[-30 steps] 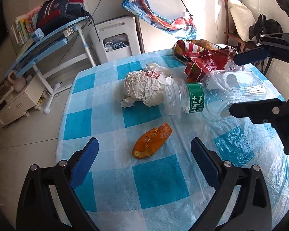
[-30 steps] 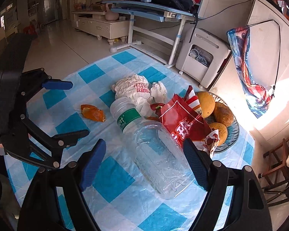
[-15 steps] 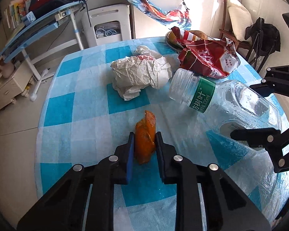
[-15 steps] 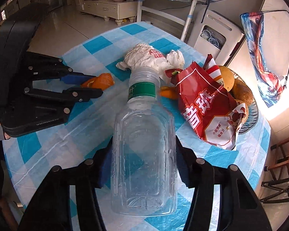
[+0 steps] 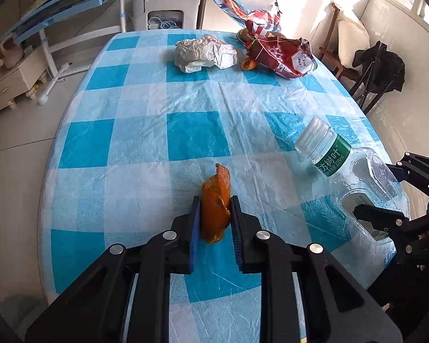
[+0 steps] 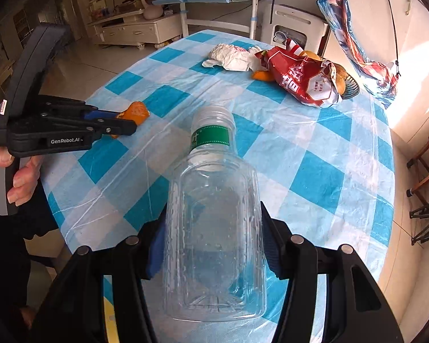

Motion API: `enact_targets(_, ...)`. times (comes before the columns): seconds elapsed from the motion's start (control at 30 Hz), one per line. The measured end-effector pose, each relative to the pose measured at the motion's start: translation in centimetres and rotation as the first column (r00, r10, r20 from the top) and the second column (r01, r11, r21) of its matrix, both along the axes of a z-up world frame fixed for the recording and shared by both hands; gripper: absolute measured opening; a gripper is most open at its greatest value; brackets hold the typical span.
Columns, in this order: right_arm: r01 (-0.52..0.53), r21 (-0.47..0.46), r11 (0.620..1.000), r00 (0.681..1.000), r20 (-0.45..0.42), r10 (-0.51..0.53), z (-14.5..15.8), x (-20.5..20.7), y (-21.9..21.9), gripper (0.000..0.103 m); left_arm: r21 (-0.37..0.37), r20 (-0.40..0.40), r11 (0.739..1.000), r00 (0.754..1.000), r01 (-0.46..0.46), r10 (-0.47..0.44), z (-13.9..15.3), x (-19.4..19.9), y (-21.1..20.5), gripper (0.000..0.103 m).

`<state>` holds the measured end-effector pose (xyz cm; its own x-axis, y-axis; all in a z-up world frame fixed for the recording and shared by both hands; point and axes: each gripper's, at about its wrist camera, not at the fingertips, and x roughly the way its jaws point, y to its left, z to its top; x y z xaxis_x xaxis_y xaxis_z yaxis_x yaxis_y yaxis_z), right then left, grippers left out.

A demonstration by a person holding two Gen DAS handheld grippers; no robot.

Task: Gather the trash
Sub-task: 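Lift the bottle with the right gripper while the left lifts the orange peel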

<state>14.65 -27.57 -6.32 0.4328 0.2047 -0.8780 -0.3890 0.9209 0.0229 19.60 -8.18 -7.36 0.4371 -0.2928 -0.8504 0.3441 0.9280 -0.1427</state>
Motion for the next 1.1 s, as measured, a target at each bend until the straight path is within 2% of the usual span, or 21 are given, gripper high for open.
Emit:
enact_targets(0.07, 0.016, 0.011, 1.000, 1.000, 0.007, -0.016, -0.1, -0.2, -0.1, 0.056, 0.021, 0.018, 1.000, 1.000, -0.011, 0.011, 0.0, -1.4, 0.2, 0.020)
enact_targets(0.13, 0.026, 0.017, 1.000, 1.000, 0.017, -0.027, -0.1, -0.3, 0.0, 0.056, 0.046, 0.042, 0.999, 0.999, -0.018, 0.017, 0.0, -2.6, 0.2, 0.026)
enact_targets(0.2, 0.030, 0.016, 0.999, 0.999, 0.030, -0.030, -0.1, -0.6, 0.0, 0.059, 0.070, 0.065, 0.997, 0.998, -0.026, 0.021, 0.0, -3.4, 0.1, 0.044)
enact_targets(0.27, 0.031, 0.007, 0.999, 0.998, 0.047, -0.032, -0.1, -0.9, 0.2, 0.063, 0.087, 0.080, 0.996, 0.996, -0.033, 0.026, -0.1, -3.6, 0.2, 0.053)
enact_targets(0.4, 0.040, 0.001, 0.999, 0.998, 0.058, -0.040, -0.2, -1.1, 0.3, 0.067, 0.059, 0.079, 0.997, 0.996, -0.049, 0.044, -0.1, -3.3, 0.7, 0.059)
enact_targets(0.53, 0.045, -0.004, 0.999, 0.998, 0.054, -0.045, -0.5, -0.9, 0.2, 0.069, 0.041, 0.076, 0.997, 0.995, -0.064, 0.060, -0.2, -3.0, 0.8, 0.063)
enact_targets(0.73, 0.043, -0.011, 0.999, 0.998, 0.052, -0.042, -0.8, -0.9, 0.3, 0.069, 0.076, 0.098, 0.995, 0.993, -0.068, 0.060, -0.3, -3.0, 0.1, 0.063)
enact_targets(1.1, 0.048, -0.008, 0.999, 0.997, 0.055, -0.048, -0.8, -0.7, 0.2, 0.071, 0.089, 0.116, 0.993, 0.991, -0.073, 0.062, -0.2, -2.9, -0.2, 0.063)
